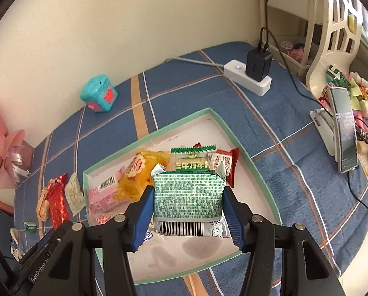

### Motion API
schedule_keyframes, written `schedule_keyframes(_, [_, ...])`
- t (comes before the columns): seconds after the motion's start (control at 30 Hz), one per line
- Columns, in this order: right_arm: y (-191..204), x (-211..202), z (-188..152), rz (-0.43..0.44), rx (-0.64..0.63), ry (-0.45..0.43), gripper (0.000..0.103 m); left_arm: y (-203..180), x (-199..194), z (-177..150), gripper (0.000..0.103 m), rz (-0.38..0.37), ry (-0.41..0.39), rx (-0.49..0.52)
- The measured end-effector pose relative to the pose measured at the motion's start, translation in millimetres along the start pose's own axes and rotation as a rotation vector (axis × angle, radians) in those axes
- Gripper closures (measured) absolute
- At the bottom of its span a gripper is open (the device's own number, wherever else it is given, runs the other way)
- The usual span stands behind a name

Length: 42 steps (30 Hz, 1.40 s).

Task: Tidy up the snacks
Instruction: 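Carry both packs over the tray and lower them inside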

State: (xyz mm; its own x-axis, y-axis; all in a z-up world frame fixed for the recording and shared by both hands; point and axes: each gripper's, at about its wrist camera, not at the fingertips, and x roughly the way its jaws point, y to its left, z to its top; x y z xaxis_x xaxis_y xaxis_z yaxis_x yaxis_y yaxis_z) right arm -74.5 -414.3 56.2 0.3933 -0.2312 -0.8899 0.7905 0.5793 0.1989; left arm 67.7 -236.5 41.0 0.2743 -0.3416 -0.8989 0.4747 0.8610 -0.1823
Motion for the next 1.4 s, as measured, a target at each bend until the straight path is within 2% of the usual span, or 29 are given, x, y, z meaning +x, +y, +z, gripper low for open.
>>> schedule_keyframes(0.2, [17,12,-7,0.005,-0.067,0.04,0.046,5,14,-4,0.057,0.022,0.036,-0.001])
schedule_keyframes(0.5, [27,31,-16,-0.024,-0.136,0.118,0.046,-9,29,-15,0.057,-0.052,0.112,0.027])
schedule_keyframes(0.73, [33,43,-19,-0.042,-0.155,0.161,0.045,-17,31,-18,0.057,-0.051,0.117,0.059])
schedule_keyframes(0.93, [32,52,-21,-0.053,-0.155,0.193,0.045,-18,43,-25,0.057,-0.098,0.189,0.046])
schedule_keyframes(1.07, [31,56,-22,-0.061,-0.155,0.204,0.045,-17,54,-29,0.057,-0.088,0.228,0.044])
schedule_keyframes(1.27, [31,63,-24,-0.075,-0.153,0.214,0.043,-18,60,-33,0.057,-0.068,0.241,0.05])
schedule_keyframes(1.4, [27,68,-24,-0.078,-0.132,0.231,0.036,-21,64,-31,0.053,-0.047,0.242,0.054])
